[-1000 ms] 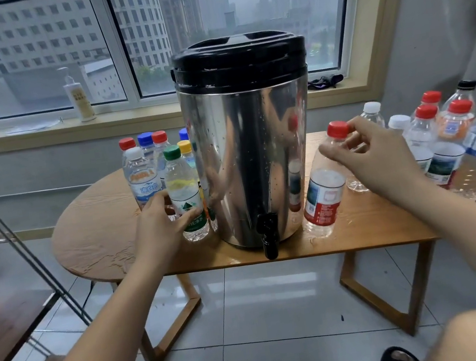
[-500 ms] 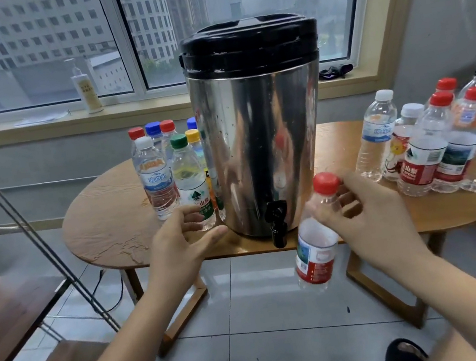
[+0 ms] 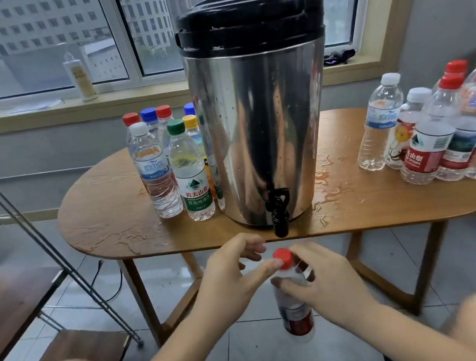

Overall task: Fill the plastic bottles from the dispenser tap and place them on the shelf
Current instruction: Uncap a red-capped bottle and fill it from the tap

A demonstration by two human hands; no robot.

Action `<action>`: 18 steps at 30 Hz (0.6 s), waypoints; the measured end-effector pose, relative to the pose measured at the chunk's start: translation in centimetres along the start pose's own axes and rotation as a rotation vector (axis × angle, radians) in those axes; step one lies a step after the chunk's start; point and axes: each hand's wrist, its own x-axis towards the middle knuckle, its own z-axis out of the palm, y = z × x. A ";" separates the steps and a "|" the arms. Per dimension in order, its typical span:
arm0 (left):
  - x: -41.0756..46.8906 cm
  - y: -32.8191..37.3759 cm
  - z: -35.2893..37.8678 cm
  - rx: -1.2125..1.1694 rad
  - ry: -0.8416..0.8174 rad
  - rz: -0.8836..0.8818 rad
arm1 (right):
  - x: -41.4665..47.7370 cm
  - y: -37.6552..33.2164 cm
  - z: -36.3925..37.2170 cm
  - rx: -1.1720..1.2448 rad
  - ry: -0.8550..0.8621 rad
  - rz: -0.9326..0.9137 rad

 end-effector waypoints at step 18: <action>1.1 -0.1 -1.8 -0.086 -0.232 -0.003 | -0.4 0.9 0.8 0.170 -0.212 0.204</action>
